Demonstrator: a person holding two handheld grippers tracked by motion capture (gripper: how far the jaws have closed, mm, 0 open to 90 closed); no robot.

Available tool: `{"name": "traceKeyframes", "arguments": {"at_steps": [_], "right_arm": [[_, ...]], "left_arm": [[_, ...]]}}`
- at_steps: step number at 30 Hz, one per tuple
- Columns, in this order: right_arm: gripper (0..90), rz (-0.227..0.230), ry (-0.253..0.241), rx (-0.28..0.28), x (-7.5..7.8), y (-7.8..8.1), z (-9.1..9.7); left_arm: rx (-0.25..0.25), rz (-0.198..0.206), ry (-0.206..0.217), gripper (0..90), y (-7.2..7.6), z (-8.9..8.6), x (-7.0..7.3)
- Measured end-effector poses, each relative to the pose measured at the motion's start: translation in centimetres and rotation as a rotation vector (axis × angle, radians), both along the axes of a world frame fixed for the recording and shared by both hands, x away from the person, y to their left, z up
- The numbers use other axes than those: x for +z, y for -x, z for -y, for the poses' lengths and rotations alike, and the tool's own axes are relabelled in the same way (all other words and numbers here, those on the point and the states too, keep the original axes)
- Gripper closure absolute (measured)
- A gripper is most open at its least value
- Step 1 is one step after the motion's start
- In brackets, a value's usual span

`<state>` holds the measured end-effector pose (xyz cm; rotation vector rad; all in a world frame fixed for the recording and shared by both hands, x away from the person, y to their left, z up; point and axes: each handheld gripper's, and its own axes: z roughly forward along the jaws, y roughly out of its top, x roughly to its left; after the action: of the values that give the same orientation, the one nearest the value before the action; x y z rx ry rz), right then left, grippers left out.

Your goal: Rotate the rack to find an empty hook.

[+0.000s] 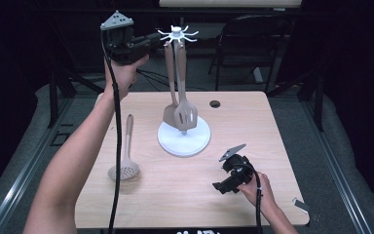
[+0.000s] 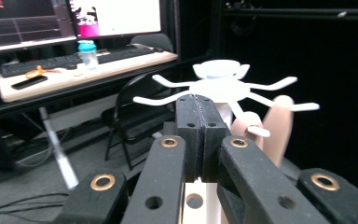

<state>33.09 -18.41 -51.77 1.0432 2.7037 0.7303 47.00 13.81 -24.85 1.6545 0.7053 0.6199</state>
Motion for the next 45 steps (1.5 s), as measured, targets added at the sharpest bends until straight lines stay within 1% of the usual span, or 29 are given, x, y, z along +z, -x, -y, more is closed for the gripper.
{"name": "traceKeyframes", "arguments": {"at_steps": [3, 4, 7, 8, 10, 11, 12, 13, 15, 16, 17, 18, 20, 21, 22, 23, 24, 25, 26, 27, 28, 31, 32, 35, 37, 38, 40, 41, 45], "right_arm": [[4.4, -0.001, 0.003, 0.003, 0.0, 0.0, 0.0], [4.4, 0.006, -0.019, -0.01, -0.2, 0.1, -0.1], [4.4, 0.004, -0.016, -0.009, -0.1, 0.1, -0.1], [4.4, -0.001, -0.001, 0.0, 0.0, 0.1, -0.1], [4.5, -0.004, -0.006, 0.005, -0.1, 0.0, -0.1], [4.5, -0.004, 0.01, 0.007, 0.0, 0.0, -0.1], [4.6, -0.004, 0.01, 0.006, 0.0, 0.1, -0.1], [4.5, -0.001, -0.006, -0.004, -0.2, 0.1, -0.2], [4.6, 0.001, -0.005, -0.003, -0.2, 0.1, -0.2], [4.6, -0.003, 0.013, 0.008, 0.0, 0.0, -0.1], [4.7, -0.004, 0.015, 0.008, 0.0, 0.0, -0.1], [4.6, -0.006, 0.02, 0.01, 0.0, 0.0, -0.1], [4.7, -0.006, 0.02, 0.011, 0.0, 0.0, -0.1], [4.6, 0.001, 0.0, -0.001, -0.2, 0.1, -0.2], [4.7, 0.001, 0.018, 0.008, 0.0, 0.1, -0.2], [4.7, -0.001, 0.002, -0.001, -0.1, 0.1, -0.3], [4.7, -0.001, 0.005, -0.001, -0.1, 0.2, -0.3], [4.7, -0.002, 0.02, 0.007, 0.0, 0.1, -0.3], [4.7, -0.006, 0.011, 0.008, 0.0, 0.1, -0.3], [4.7, -0.006, 0.029, 0.018, 0.1, 0.1, -0.3], [4.7, -0.007, 0.027, 0.017, 0.1, 0.1, -0.3], [4.7, -0.006, 0.024, 0.018, 0.0, 0.1, -0.3], [4.7, -0.007, 0.025, 0.02, 0.1, 0.1, -0.3], [4.8, -0.006, 0.026, 0.012, 0.0, 0.1, -0.3], [4.8, -0.01, 0.013, 0.009, 0.0, 0.1, -0.3], [4.8, -0.008, -0.008, -0.003, -0.2, 0.2, -0.4], [4.8, -0.007, 0.003, -0.001, -0.2, 0.2, -0.4], [4.8, -0.011, 0.028, 0.013, 0.0, 0.1, -0.3], [4.8, -0.011, 0.03, 0.02, 0.0, 0.1, -0.3]], "left_arm": [[0.012, 0.001, -0.012, 89.9, -0.3, 0.1, -0.1], [0.012, 0.001, -0.01, 89.9, -0.4, 0.2, -0.1], [0.02, -0.001, -0.011, 89.9, -0.8, 0.1, -0.1], [0.023, -0.005, -0.013, 89.9, -0.9, 0.1, -0.1], [0.024, -0.012, -0.013, 89.9, -1.2, 0.0, 0.0], [0.026, -0.013, -0.019, 89.9, -1.2, -0.1, 0.1], [0.03, -0.011, -0.016, 89.9, -1.2, -0.2, 0.2], [0.027, -0.008, -0.017, 89.9, -1.1, -0.3, 0.3], [0.026, 0.0, -0.014, 89.9, -0.7, -0.5, 0.5], [0.018, 0.002, -0.009, 89.9, -0.5, -0.6, 0.5], [0.013, 0.009, 0.001, 89.9, -0.1, -0.7, 0.5], [0.009, 0.014, -0.002, 89.9, 0.2, -0.7, 0.6], [-0.008, 0.022, 0.003, 89.9, 0.9, -0.8, 0.5], [-0.012, 0.031, 0.006, 89.9, 1.2, -0.7, 0.6], [-0.024, 0.033, 0.01, 89.9, 1.5, -0.7, 0.6], [-0.031, 0.041, 0.012, 89.9, 1.8, -0.7, 0.6], [-0.041, 0.043, 0.015, 89.9, 2.1, -0.6, 0.6], [-0.048, 0.047, 0.013, 89.9, 2.3, -0.4, 0.7], [-0.052, 0.052, 0.006, 89.9, 2.5, -0.3, 0.7], [-0.062, 0.054, 0.003, 89.9, 2.6, -0.2, 0.7], [-0.068, 0.051, -0.011, 90.0, 2.7, 0.1, 0.7], [-0.048, 0.041, -0.042, 89.9, 2.4, 0.4, 0.6], [-0.048, 0.032, -0.043, 90.0, 2.3, 0.4, 0.5], [-0.036, 0.029, -0.042, 90.0, 2.0, 0.5, 0.3], [-0.029, 0.026, -0.046, 90.0, 1.9, 0.4, 0.3], [-0.022, 0.025, -0.048, 89.9, 1.8, 0.4, 0.2], [-0.011, 0.022, -0.05, 90.0, 1.6, 0.3, 0.1], [-0.005, 0.019, -0.054, 90.0, 1.5, 0.2, 0.1], [0.012, 0.011, -0.05, 90.0, 1.1, 0.0, 0.0]]}}
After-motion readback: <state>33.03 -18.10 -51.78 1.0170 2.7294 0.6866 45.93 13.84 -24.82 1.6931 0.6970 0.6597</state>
